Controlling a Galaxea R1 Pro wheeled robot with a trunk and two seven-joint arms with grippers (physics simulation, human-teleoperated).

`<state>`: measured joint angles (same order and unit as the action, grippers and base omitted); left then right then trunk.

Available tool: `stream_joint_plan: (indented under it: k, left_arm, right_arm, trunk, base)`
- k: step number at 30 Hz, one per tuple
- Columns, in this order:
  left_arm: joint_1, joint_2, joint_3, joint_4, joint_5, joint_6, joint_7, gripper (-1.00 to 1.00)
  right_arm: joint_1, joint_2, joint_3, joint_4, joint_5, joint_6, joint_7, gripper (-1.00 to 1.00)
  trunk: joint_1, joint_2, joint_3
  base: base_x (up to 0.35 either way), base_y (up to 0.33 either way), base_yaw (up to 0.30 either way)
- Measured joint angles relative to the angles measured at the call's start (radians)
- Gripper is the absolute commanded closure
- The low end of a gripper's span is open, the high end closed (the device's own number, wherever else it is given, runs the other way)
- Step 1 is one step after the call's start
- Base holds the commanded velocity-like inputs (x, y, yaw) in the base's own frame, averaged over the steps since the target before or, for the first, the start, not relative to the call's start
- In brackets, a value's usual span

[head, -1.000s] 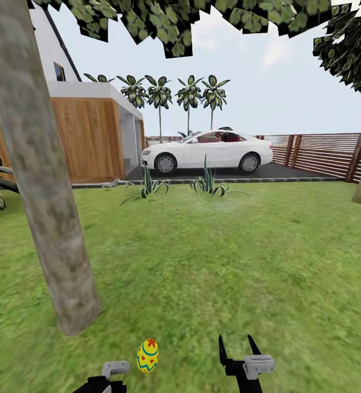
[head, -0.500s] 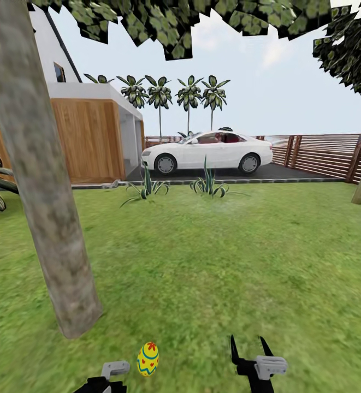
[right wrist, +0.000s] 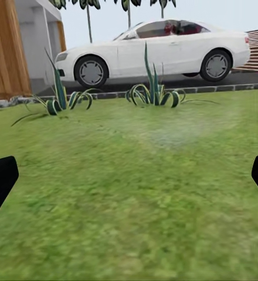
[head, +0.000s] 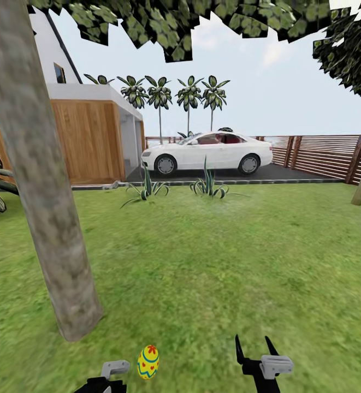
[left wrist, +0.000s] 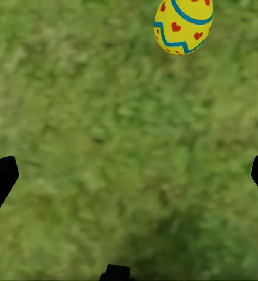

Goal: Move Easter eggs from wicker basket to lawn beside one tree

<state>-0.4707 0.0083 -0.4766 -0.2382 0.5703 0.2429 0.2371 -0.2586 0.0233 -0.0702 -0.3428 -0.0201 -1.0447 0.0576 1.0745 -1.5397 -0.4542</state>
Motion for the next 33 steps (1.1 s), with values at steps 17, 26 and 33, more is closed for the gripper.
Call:
stream_joint_plan:
  k: [17,26,33]
  left_arm:
    - [0.020,0.000,-0.001,0.000,-0.002,-0.025,0.000,-1.00]
    - [0.024,-0.001,-0.001,-0.001,-0.001,-0.035,0.000,-1.00]
    - [0.027,0.000,0.000,-0.001,0.001,-0.047,0.000,-1.00]
  right_arm:
    - [0.003,0.012,0.006,0.044,-0.004,0.000,0.003,-1.00]
    - [0.003,0.013,0.005,0.070,-0.007,0.000,0.003,-1.00]
    - [0.004,0.014,0.002,0.077,-0.011,0.000,0.006,-1.00]
  trunk:
    - [-0.065,0.119,0.053]
    - [-0.100,0.182,0.082]
    - [-0.127,0.231,0.100]
  base:
    - [0.000,0.000,0.000]
    - [0.000,0.000,0.000]
    - [0.000,0.000,0.054]
